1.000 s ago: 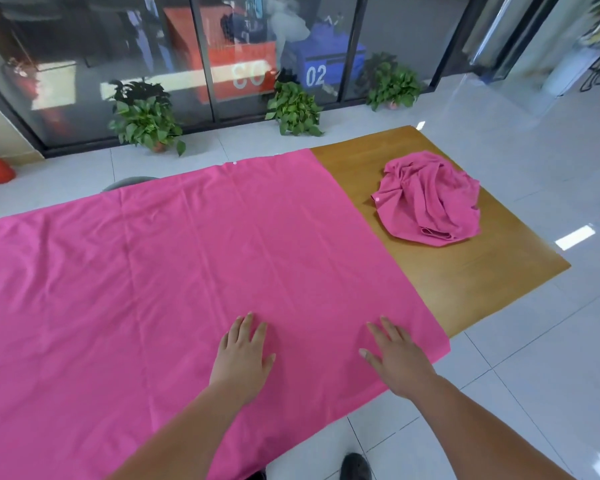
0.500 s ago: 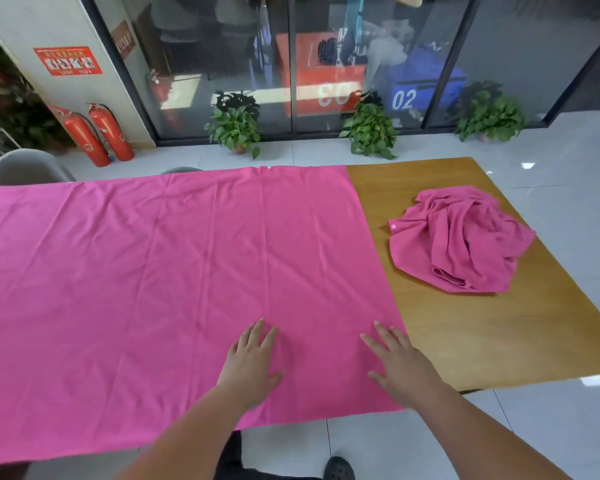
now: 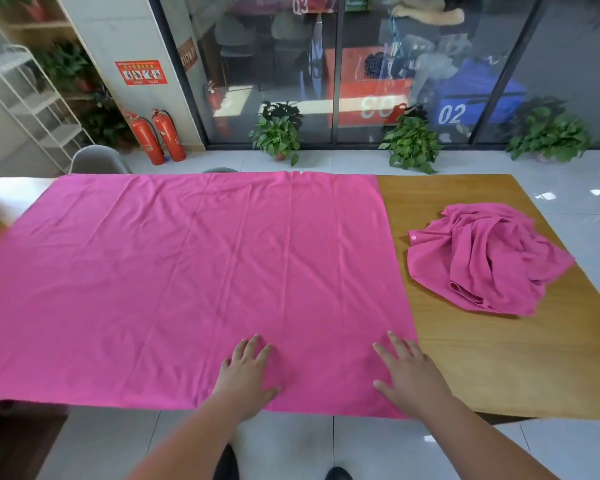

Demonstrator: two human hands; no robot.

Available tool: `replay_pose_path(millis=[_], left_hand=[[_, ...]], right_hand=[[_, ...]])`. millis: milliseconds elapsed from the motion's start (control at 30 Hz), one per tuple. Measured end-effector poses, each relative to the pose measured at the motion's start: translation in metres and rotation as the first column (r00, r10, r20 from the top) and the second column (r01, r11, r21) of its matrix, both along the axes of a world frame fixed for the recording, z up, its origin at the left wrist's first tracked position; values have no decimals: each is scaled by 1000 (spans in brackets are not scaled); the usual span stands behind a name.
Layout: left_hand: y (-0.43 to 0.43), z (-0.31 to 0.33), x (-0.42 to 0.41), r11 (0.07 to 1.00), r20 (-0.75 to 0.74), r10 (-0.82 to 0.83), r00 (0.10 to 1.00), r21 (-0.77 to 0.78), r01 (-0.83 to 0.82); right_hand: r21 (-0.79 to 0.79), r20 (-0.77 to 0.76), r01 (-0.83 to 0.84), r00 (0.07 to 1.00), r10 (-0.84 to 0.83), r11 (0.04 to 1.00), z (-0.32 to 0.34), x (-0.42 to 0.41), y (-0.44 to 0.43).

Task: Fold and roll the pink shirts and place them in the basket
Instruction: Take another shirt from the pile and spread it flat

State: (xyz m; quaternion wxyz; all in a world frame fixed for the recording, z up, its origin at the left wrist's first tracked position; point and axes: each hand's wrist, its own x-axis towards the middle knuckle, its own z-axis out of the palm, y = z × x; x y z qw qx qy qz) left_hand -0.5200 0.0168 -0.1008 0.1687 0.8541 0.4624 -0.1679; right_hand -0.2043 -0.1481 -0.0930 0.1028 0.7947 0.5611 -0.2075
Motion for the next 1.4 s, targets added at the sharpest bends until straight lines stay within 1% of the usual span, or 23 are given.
replay_pose_path(millis=[167,333,533,767,1067,1400], left_hand=[[13,10,-15,999,34,35,999,0,-35],[27,23,-52,998,90,61,994,15,-63],[45,35,-139,990,130,139,982,19,-143],[70,44,-258,969,162,232,959,50,-243],[84,40,-394,902,177,413,894,58,-428],[111,43,-500,793,185,586,789,67,-605]], right_hand=[[3,-23,-44,999,44,999,8,-31,16],[16,-65,-97,993,98,995,24,-89,55],[23,-113,-125,985,127,992,36,-190,114],[60,-118,-231,964,236,971,42,-320,179],[74,-129,-390,909,397,918,43,-477,239],[62,-135,-585,798,588,809,42,-589,315]])
